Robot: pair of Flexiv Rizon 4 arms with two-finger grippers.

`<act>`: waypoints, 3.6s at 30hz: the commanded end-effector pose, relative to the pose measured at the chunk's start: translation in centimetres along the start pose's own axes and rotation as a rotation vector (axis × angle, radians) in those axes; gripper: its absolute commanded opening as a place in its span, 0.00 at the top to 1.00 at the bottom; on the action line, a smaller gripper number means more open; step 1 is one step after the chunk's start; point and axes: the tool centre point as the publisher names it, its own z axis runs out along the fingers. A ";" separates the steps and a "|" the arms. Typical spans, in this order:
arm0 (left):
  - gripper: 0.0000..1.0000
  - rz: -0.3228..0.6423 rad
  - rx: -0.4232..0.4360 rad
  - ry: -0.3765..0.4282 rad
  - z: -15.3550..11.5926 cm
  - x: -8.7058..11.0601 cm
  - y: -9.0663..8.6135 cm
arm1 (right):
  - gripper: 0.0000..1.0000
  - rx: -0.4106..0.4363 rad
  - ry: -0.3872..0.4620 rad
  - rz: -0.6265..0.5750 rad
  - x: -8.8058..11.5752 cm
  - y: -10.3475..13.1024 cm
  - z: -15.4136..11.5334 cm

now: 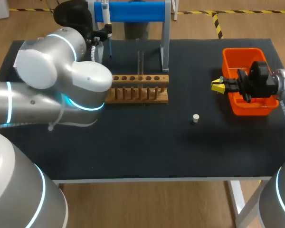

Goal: Invert the test tube, pick up the pipette, mount the tip to pipette, aspirate from beaker and dispense into the tube, eject the tip, return the pipette, and cap with the stopper.

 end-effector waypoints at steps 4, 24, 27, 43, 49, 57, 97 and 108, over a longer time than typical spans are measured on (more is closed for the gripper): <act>0.00 0.015 0.010 -0.126 1.9 1.1 0.1 | 1.00 0.002 0.002 0.000 0.0 0.0 0.0; 0.00 0.013 0.025 -0.177 5.3 1.0 -0.2 | 1.00 0.002 0.002 0.000 0.0 0.0 0.0; 0.00 0.011 0.031 -0.174 6.0 0.8 -0.2 | 1.00 0.002 0.002 0.000 0.0 0.0 0.0; 0.00 0.007 0.080 -0.164 7.7 0.0 -0.6 | 1.00 0.002 0.002 0.000 0.0 0.0 0.0; 0.00 0.004 0.086 -0.165 8.5 -0.5 -0.4 | 1.00 0.002 0.002 0.000 0.0 0.0 0.0; 0.20 0.002 0.087 -0.165 9.0 -0.6 -0.2 | 1.00 0.002 0.002 0.000 0.0 0.0 0.0; 0.51 -0.004 0.073 -0.176 10.5 -0.2 -0.1 | 1.00 0.002 0.002 0.000 0.0 0.0 0.0; 0.51 -0.010 0.072 -0.181 10.9 -0.4 -0.1 | 1.00 0.002 0.002 0.000 0.0 0.0 0.0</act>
